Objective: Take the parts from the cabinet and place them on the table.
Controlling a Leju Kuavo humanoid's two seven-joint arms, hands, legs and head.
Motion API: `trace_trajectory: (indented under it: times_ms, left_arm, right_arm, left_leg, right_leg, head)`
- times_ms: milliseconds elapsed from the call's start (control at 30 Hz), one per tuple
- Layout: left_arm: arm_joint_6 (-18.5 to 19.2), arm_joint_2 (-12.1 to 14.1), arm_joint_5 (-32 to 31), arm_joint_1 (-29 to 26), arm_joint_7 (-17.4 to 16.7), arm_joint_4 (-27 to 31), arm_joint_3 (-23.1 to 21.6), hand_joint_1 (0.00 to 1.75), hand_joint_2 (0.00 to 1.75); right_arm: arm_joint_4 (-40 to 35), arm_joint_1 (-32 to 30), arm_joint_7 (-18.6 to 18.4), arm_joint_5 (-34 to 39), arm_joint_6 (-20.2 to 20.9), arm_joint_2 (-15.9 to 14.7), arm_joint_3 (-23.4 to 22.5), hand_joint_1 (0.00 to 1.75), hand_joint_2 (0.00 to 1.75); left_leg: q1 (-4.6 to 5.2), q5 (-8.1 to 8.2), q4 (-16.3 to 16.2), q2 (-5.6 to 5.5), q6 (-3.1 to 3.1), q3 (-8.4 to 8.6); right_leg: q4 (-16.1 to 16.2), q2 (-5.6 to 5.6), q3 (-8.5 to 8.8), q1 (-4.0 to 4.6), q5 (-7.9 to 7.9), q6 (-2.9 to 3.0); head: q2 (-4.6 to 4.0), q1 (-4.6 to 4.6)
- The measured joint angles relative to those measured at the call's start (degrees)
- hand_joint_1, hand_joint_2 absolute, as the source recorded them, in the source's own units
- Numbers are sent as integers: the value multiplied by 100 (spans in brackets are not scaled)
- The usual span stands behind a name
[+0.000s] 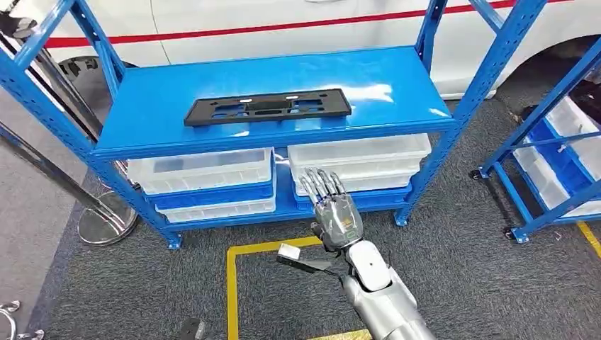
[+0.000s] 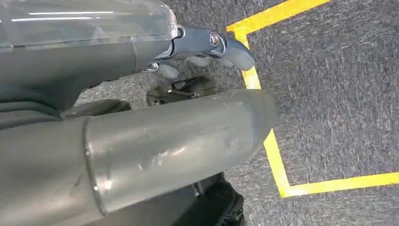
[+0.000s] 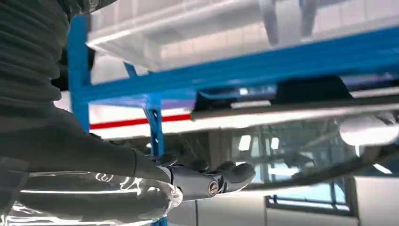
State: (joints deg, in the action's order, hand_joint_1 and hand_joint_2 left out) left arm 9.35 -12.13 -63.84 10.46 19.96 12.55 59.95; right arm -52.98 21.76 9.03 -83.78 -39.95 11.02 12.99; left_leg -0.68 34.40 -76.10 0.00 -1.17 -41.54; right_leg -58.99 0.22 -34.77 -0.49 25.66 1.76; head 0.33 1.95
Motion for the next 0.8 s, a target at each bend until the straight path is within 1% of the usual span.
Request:
trace_trajectory:
  times_ms: [33, 67, 100, 133, 167, 200, 267, 300, 333, 367, 400, 433, 467, 500, 533, 567, 600, 633, 667, 700, 733, 800]
  left_arm:
    - [0, 2, 2, -4, -2, 0, -2, 0, 0]
    - [0, 7, 4, -2, -2, 0, -2, 0, 0]
    - [0, 9, 6, 3, -2, 0, -6, 0, 0]
    - [0, 15, 11, 7, -2, 0, -9, 0, 0]
    - [0, 28, 11, 11, -2, 0, -13, 0, 0]
    - [0, 28, 11, 21, 0, 0, -20, 0, 0]
    - [-2, 31, 13, 2, 0, 0, -35, 0, 0]
    - [-4, 31, 18, -5, 0, 0, -35, 0, 0]
    - [-7, 31, 20, -5, 4, 0, -39, 0, 0]
    - [-7, 28, 20, 0, 13, 0, -46, 0, 0]
    - [-7, 28, 24, 9, 15, 0, -52, 0, 0]
    - [-7, 28, 28, 13, 15, 0, -57, 0, 0]
    - [-7, 28, 33, 11, 17, 0, -63, 0, 0]
    - [-7, 28, 48, 5, 18, 0, -68, 0, 0]
    - [-4, 28, 61, -4, 20, 0, -68, 0, 0]
    - [-7, 28, 70, -8, 22, 0, -70, 0, 0]
    - [-7, 28, 70, -8, 22, 0, -74, 0, 0]
    - [-4, 24, 72, -8, 22, 0, -79, 0, 0]
    - [-4, 24, 77, -8, 22, 0, -81, 0, 0]
    - [-4, 24, 79, 9, 24, 0, -81, 0, 0]
    - [-4, 24, 79, 8, 24, 0, -81, 0, 0]
    - [-4, 24, 79, 4, 28, 0, -83, 0, 0]
  right_arm:
    - [27, -12, 9, 2, 2, 0, -44, 0, 175]
    - [42, -17, 50, 4, 0, 0, -90, 0, 175]
    - [46, -18, 120, 28, 0, 2, -159, 0, 175]
    - [44, -18, 177, 50, 0, 18, -232, 0, 175]
    - [44, -16, 217, 66, -2, 28, -304, 0, 175]
    - [31, -19, 282, 107, -2, 41, -376, 0, 175]
    - [-30, -50, 411, 164, -2, 81, -509, 0, 175]
    - [-79, -55, 503, 186, -5, 112, -573, 0, 175]
    - [-157, -67, 621, 203, -5, 142, -652, 0, 175]
    - [-248, -71, 736, 221, -9, 177, -749, 0, 175]
    - [-302, -70, 807, 210, -11, 210, -836, 0, 175]
    - [-325, -77, 833, 192, -13, 232, -912, 0, 175]
    - [-328, -98, 842, 162, -13, 251, -982, 0, 175]
    - [-330, -122, 848, 138, -13, 254, -1041, 0, 175]
    - [-330, -143, 848, 120, -11, 256, -1080, 0, 175]
    - [-330, -151, 848, 114, -11, 258, -1111, 0, 175]
    - [-336, -150, 848, 111, -13, 271, -1134, 0, 175]
    - [-345, -147, 848, 111, -13, 291, -1154, 0, 175]
    - [-352, -146, 848, 111, -11, 302, -1183, 0, 175]
    - [-356, -145, 848, 111, -11, 328, -1196, 0, 175]
    - [-360, -157, 850, 105, -11, 337, -1207, 0, 175]
    - [-369, -162, 850, 105, -13, 345, -1226, 0, 175]
  left_leg:
    - [0, -131, 89, 0, 4, 21]
    - [0, -377, 435, 0, 18, 167]
    - [1, -672, 953, 0, 43, 405]
    - [5, -925, 1480, -1, 85, 652]
    - [35, -869, 1684, -6, 129, 766]
    - [47, -858, 1784, -8, 146, 791]
    - [63, -855, 1759, -17, 179, 777]
    - [60, -870, 1792, -16, 213, 786]
    - [-13, -908, 1866, 2, 266, 833]
    - [0, -912, 1891, 1, 292, 855]
    - [1, -904, 1891, 11, 333, 857]
    - [1, -899, 1890, 11, 341, 862]
    - [2, -893, 1890, 10, 348, 864]
    - [2, -885, 1885, 7, 348, 867]
    - [0, -874, 1881, 3, 345, 878]
    - [-6, -854, 1870, -5, 330, 898]
    - [-10, -829, 1854, -8, 308, 923]
    - [-13, -790, 1826, -8, 281, 945]
    - [-10, -754, 1801, -6, 242, 940]
    - [26, -723, 1743, -10, 194, 915]
    - [23, -725, 1769, -9, 173, 915]
    - [7, -713, 1804, -5, 101, 946]
  right_leg:
    - [-2, 7, 8, 0, 6, 0]
    - [-8, 16, 20, 1, 16, -2]
    - [-15, 24, 41, 1, 32, -13]
    - [-17, 27, 69, 4, 51, -35]
    - [-23, 27, 70, 33, 67, -56]
    - [-37, 30, 51, 35, 66, -80]
    - [-8, 19, 55, 16, 55, -139]
    - [4, 20, 66, 19, 53, -171]
    - [-28, 15, 62, 25, 98, -209]
    - [-189, 9, 5, 18, 203, -238]
    - [-555, 10, -174, 13, 410, -249]
    - [-1017, 9, -410, 2, 620, -269]
    - [-1436, 9, -633, -11, 773, -290]
    - [-1708, 9, -798, -28, 809, -309]
    - [-1707, 7, -830, -47, 705, -320]
    - [-1416, 6, -717, -67, 467, -328]
    - [-971, 4, -505, -84, 199, -328]
    - [-433, -9, -246, -94, -70, -325]
    - [-148, -21, -116, -93, -61, -315]
    - [-77, -16, -101, -45, -30, -286]
    - [-100, -8, -117, -46, -22, -255]
    - [-99, 10, -112, -25, -6, -181]
  head:
    - [0, 0]
    - [0, 0]
    - [0, 0]
    - [0, 0]
    - [0, -2]
    - [0, 0]
    - [0, 0]
    - [0, 0]
    - [0, 2]
    - [0, -4]
    - [0, 0]
    - [0, -4]
    - [0, 0]
    - [0, -4]
    - [0, -2]
    - [0, -2]
    - [0, -4]
    - [0, -2]
    - [0, -4]
    - [0, -2]
    - [0, 0]
    - [0, -2]
